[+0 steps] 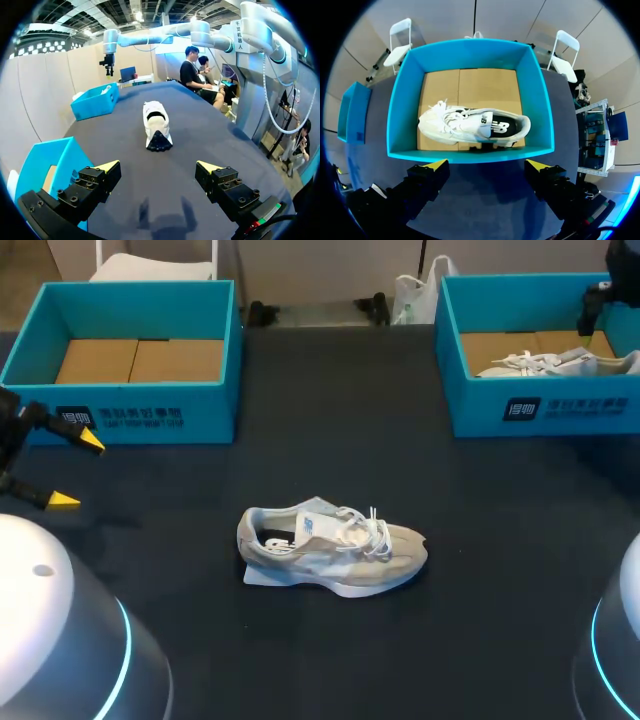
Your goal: Take the shoe out of the shoebox, open the shoe tongue, remove and reinsert the insole, then place the shoe into the shoebox
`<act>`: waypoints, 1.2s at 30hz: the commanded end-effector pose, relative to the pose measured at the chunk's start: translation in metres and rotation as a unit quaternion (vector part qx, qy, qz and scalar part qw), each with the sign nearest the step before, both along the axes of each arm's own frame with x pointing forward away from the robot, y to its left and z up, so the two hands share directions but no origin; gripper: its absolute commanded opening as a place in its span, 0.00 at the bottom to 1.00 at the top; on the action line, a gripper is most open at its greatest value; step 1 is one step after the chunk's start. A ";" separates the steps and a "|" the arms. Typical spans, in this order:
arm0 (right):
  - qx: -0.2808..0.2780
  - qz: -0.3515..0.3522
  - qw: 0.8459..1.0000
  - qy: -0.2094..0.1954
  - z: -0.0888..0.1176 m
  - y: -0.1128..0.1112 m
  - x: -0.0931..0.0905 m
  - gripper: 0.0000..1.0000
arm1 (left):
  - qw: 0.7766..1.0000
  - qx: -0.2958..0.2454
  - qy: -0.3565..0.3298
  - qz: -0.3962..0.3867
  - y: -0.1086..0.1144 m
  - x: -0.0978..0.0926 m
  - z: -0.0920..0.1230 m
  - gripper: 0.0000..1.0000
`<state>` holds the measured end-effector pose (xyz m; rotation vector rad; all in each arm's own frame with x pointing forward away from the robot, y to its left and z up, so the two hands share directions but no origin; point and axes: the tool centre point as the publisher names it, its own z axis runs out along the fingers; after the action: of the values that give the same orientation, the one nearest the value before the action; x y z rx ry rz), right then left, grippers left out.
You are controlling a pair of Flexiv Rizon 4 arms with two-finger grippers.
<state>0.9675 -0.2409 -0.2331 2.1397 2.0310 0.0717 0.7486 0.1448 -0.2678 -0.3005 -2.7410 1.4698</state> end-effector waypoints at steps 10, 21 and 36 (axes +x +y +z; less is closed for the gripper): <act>0.000 0.000 1.000 0.001 0.000 0.000 0.001 1.00 | 1.000 0.001 -0.001 0.000 0.000 -0.001 0.001 1.00; 0.000 0.000 1.000 0.001 0.000 0.000 0.001 1.00 | 0.998 -0.050 0.044 0.023 -0.007 -0.007 -0.018 1.00; 0.000 0.000 1.000 0.001 0.000 0.000 0.001 1.00 | 0.992 -0.093 0.065 0.063 -0.066 -0.015 -0.069 1.00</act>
<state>0.9675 -0.2409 -0.2331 2.1398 2.0309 0.0716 0.7358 0.0947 -0.3301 -0.0411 -2.5628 1.7125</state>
